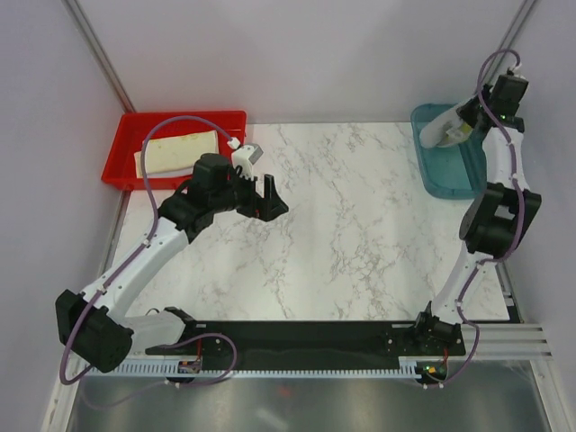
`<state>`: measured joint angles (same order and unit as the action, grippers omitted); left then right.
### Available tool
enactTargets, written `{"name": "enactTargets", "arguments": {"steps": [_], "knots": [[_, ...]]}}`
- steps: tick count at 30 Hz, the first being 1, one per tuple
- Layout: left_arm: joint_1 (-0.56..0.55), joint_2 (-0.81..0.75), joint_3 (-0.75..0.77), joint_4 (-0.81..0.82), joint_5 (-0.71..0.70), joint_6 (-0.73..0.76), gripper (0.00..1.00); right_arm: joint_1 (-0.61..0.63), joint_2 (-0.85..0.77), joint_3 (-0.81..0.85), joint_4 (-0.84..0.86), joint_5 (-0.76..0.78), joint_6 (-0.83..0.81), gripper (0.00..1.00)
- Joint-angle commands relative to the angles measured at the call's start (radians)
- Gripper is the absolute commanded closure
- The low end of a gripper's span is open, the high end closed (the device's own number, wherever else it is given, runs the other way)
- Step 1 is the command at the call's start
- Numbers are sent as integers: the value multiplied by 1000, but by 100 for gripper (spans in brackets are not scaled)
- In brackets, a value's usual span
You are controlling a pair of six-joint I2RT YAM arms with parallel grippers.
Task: Fold and stack the towels
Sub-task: Grab crumpled towel, then move the towel to the center of the board
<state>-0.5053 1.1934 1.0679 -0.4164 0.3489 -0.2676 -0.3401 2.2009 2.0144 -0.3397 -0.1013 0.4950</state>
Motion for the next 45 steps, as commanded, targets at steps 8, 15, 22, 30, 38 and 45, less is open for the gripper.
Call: {"name": "enactTargets", "arguments": {"steps": [8,15,22,30,38,45], "knots": [[10,-64,104,-36,-149,-38,2,260,-736,-506,-36,-215,-21,100],[19,-103,32,-94,-218,-93,3,521,-902,-990,39,-190,36,91],[19,-35,-33,-79,-150,-114,6,576,-848,-941,-214,6,-71,46],[19,167,35,19,-30,-159,13,546,-739,-930,-127,103,-62,36],[16,419,175,42,50,-189,23,530,-635,-1075,56,-86,42,41],[-188,338,-38,108,-100,-173,22,559,-696,-1180,125,-41,42,38]]}}
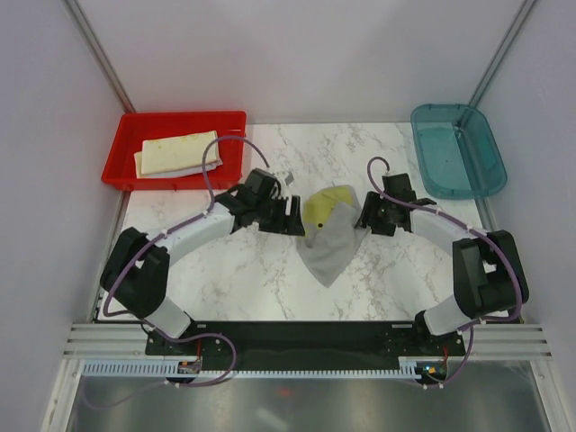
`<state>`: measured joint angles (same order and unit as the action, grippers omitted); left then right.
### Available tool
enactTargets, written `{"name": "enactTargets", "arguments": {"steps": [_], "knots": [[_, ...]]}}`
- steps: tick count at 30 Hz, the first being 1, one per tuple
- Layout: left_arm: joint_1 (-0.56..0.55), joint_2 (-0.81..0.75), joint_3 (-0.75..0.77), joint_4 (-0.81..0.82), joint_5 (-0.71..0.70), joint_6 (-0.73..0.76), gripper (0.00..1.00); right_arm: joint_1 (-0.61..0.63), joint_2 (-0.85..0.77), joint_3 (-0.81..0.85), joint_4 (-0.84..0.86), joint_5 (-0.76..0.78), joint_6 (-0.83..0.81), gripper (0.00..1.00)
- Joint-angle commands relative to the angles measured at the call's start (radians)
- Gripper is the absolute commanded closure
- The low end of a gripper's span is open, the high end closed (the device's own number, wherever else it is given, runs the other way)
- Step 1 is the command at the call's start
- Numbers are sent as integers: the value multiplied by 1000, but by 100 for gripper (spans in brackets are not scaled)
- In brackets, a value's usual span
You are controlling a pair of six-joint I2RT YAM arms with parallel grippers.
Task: Fold and stack the towels
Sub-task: Move the towel to the center of the board, then flatten out the crumpled towel
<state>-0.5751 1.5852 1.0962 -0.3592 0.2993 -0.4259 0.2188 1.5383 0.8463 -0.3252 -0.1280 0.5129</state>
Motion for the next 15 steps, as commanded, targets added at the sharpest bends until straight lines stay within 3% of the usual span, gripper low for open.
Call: {"name": "enactTargets", "arguments": {"steps": [1,6,7,10,12,15], "knots": [[-144,-62,-84,63,-57,-45,22,1,-29,-18,133,-33,30,38],[-298,-117,-180,140,-122,-119,23,5,-85,-52,236,-108,110,52],[-318,-131,-189,141,-149,-120,23,7,-110,-67,253,-101,152,64],[-388,-172,-239,170,-261,-119,24,20,-199,-137,317,-99,235,87],[-431,-195,-275,187,-348,-128,24,51,-272,-194,374,-99,337,93],[-448,-232,-320,183,-371,-193,25,120,-396,-263,402,-36,499,100]]}}
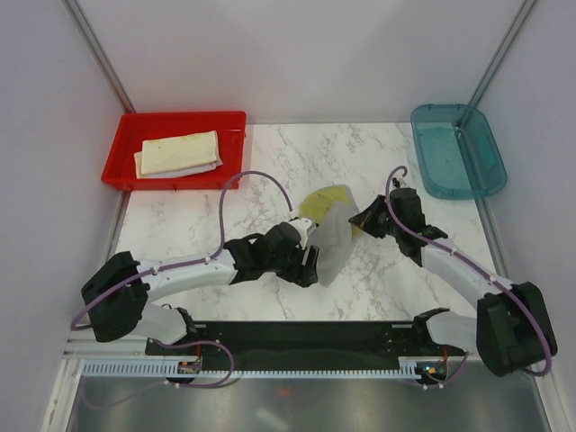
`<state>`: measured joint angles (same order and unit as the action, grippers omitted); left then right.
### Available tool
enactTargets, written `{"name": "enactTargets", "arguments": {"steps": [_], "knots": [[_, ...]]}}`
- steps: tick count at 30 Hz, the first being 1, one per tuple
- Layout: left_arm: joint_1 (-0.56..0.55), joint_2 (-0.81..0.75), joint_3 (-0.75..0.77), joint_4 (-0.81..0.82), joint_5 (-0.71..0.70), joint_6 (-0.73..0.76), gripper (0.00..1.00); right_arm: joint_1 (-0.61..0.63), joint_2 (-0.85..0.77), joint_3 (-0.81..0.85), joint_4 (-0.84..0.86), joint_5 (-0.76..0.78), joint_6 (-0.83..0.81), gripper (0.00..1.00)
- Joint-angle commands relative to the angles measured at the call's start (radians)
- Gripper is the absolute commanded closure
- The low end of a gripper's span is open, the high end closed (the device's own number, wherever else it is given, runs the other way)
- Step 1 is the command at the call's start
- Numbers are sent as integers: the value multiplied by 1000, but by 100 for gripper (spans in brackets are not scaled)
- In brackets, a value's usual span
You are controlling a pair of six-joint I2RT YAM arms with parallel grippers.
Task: Fold and stack the towels
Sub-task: Flatten out the crumpled towel
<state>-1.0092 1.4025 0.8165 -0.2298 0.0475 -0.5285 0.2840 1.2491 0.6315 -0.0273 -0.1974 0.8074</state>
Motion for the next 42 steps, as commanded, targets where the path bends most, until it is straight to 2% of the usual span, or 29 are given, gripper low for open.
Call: {"name": "enactTargets", "arguments": {"steps": [1,5,8,10,11,16,19,26,33,35,36,38,39,40,41,42], "knots": [[-15,-60,-56,61,-115,-115,25,81,-135,-64,113,56,243,100],[-58,-111,-146,86,-106,-157,25,245,-226,-107,49,249,363,100],[-92,-85,-151,86,-106,-157,25,317,-243,-112,29,341,366,98],[-107,-50,-139,86,-106,-157,25,319,-226,-92,-5,358,325,100],[-117,-31,-116,197,-129,-168,23,319,-211,-81,-9,369,311,100],[-219,84,-62,264,-247,-70,23,319,-178,-21,-60,417,256,100],[-233,137,-53,297,-282,-5,23,316,-160,7,-91,453,230,100],[-244,236,25,299,-330,91,28,297,-112,33,-83,418,207,100],[-252,326,88,239,-357,111,37,285,-116,8,-86,424,188,100],[-256,339,92,236,-365,105,41,276,-120,0,-89,427,190,96],[-256,349,93,236,-368,102,48,271,-120,-4,-89,428,187,88],[-256,355,96,179,-377,85,60,254,-112,-6,-95,431,173,84],[-256,354,95,167,-382,79,71,250,-108,-7,-95,437,165,80],[-256,348,86,155,-389,68,76,238,-99,-10,-103,438,148,77],[-256,339,78,139,-402,59,81,231,-94,-13,-105,443,141,70],[-256,310,67,136,-405,53,91,224,-93,-24,-106,447,133,66]]}}
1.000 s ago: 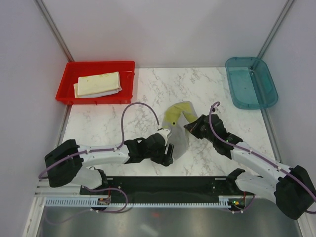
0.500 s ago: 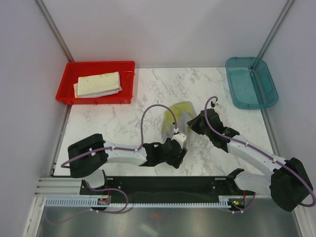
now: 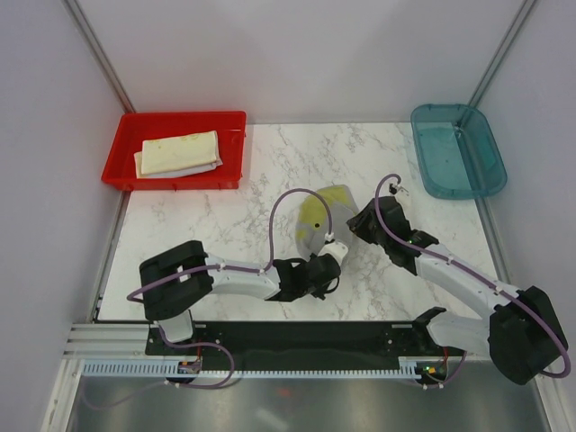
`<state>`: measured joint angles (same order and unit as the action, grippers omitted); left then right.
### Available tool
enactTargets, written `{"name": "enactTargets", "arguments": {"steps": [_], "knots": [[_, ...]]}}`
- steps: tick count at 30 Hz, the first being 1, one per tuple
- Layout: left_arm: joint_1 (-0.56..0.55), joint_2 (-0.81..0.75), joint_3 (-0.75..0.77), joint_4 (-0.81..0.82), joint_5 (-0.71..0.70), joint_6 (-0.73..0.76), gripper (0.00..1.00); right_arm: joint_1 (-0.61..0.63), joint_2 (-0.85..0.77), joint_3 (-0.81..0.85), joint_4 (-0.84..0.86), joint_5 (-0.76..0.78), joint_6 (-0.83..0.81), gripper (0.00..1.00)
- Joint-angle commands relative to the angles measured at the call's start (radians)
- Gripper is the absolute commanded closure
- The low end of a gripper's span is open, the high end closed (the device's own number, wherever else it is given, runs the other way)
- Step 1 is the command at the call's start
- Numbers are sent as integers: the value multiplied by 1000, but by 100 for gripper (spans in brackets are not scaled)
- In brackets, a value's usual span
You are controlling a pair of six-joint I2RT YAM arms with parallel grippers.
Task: Fold and stack the towels
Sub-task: Flatten out the crumpled towel
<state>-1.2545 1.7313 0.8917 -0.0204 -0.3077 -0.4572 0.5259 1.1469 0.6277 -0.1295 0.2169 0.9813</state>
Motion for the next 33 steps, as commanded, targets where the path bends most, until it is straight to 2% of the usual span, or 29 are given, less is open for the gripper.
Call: {"name": "enactTargets", "arguments": {"steps": [1,2,5,14,20,22,23,25,28,30,33], "knots": [[-11,-36,-37,-75,-53,-34,98,-32,10,-26,1,29,-53,64],[-11,-58,-52,-76,-54,-40,98,-36,11,-31,4,24,-59,60],[-13,-130,-100,-95,-48,-60,98,-47,11,-45,19,4,-75,57],[-3,-312,-221,-138,-25,-138,98,-52,-3,-111,51,6,-32,56],[-2,-309,-211,-142,-22,-132,98,-52,4,-140,59,-36,-21,56],[-2,-299,-206,-144,-18,-133,98,-52,-29,-169,64,-45,-58,51],[-2,-296,-206,-144,-18,-136,98,-52,-39,-178,68,-51,-88,44],[-2,-299,-211,-142,-16,-144,98,-52,-70,-207,96,-59,-211,39],[10,-318,-227,-150,-18,-156,98,-53,-102,-259,197,-83,-315,41],[49,-334,-243,-161,-7,-161,98,-66,-66,-263,241,-112,-332,41],[107,-383,-269,-161,33,-149,98,-86,22,-261,321,-262,-362,43]]}}
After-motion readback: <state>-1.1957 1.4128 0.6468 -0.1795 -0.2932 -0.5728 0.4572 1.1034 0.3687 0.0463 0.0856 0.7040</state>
